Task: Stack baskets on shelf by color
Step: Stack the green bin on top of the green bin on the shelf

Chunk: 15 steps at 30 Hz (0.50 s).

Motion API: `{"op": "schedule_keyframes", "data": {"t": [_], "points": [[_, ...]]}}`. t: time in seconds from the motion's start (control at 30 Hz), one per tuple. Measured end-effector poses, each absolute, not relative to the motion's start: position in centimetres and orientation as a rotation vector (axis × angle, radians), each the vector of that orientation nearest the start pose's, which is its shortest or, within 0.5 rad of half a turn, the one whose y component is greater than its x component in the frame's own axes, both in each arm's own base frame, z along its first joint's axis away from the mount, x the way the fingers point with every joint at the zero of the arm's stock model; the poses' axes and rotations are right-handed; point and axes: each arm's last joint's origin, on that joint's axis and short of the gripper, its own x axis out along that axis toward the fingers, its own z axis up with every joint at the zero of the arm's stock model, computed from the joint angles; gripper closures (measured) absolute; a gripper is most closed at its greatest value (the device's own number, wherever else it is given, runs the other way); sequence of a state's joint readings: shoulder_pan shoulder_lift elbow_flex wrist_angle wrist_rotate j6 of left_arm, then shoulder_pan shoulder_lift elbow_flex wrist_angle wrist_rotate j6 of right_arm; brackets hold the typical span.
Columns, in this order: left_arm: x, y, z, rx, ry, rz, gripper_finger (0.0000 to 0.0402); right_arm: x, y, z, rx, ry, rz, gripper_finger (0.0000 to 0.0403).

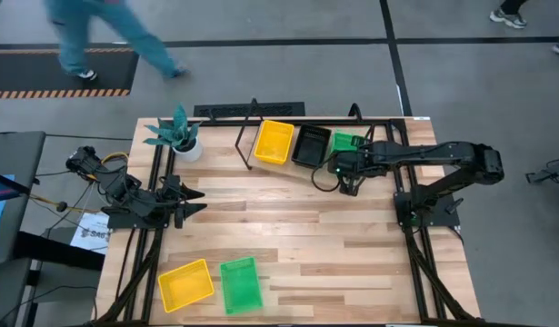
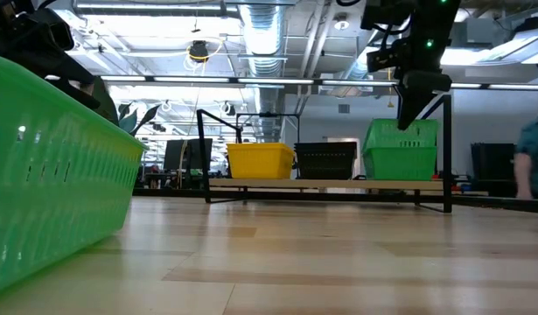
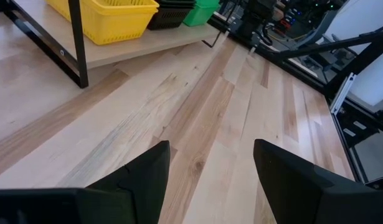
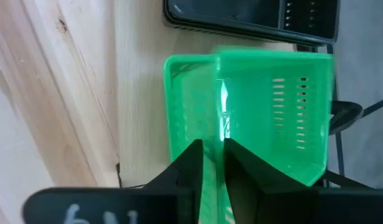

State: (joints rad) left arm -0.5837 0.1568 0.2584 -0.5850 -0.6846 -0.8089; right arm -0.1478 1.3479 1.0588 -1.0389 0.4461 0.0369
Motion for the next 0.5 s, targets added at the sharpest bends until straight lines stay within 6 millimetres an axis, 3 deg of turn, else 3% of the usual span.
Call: {"op": "schedule_keyframes", "data": {"t": [0.3,0.5], "points": [[7.4,-2.7,18.7,-0.522,0.325,0.24,0.0181,23.3,-4.7,26.1,-0.12,1.291,-0.564,0.0236],[7.4,-2.7,18.7,-0.533,0.328,0.235,0.0181,24.5,-3.9,29.3,-0.075,1.152,-0.565,0.0203]]}}
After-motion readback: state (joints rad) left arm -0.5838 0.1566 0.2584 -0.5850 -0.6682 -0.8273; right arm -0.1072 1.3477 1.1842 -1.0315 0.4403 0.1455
